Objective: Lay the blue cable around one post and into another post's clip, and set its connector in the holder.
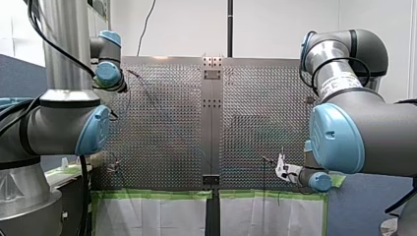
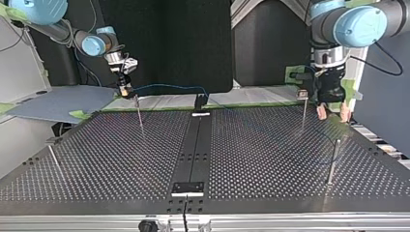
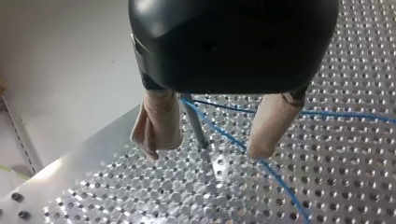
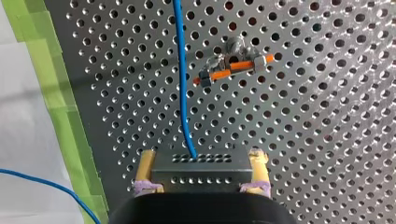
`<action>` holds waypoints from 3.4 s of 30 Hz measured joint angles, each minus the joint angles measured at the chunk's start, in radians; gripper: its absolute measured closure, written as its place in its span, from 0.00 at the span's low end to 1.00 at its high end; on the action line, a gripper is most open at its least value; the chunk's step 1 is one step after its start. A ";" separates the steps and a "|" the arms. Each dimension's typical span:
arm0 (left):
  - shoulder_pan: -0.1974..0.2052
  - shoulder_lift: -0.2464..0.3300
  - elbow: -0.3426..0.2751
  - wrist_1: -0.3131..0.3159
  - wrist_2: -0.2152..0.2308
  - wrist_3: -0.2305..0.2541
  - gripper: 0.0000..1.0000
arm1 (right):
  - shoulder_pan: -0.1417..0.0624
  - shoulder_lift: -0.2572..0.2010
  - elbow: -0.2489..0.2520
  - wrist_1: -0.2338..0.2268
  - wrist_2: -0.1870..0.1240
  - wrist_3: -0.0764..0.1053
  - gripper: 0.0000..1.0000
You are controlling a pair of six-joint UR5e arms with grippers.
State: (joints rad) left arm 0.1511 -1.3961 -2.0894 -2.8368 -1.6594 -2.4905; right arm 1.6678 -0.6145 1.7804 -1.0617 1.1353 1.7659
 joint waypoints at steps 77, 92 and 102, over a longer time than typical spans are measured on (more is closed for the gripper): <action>-0.162 0.078 0.381 -0.467 -0.132 0.665 0.00 | 0.054 0.000 -0.014 0.000 0.000 0.015 1.00; -0.175 0.079 0.381 -0.468 -0.143 0.795 0.00 | 0.057 0.000 -0.014 0.002 0.000 0.014 1.00; -0.186 0.079 0.380 -0.467 -0.144 0.875 0.00 | 0.060 0.000 -0.014 0.003 0.000 0.014 1.00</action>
State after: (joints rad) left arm -0.0351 -1.3176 -1.7094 -3.3034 -1.8032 -1.6151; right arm 1.7274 -0.6145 1.7665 -1.0585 1.1352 1.7797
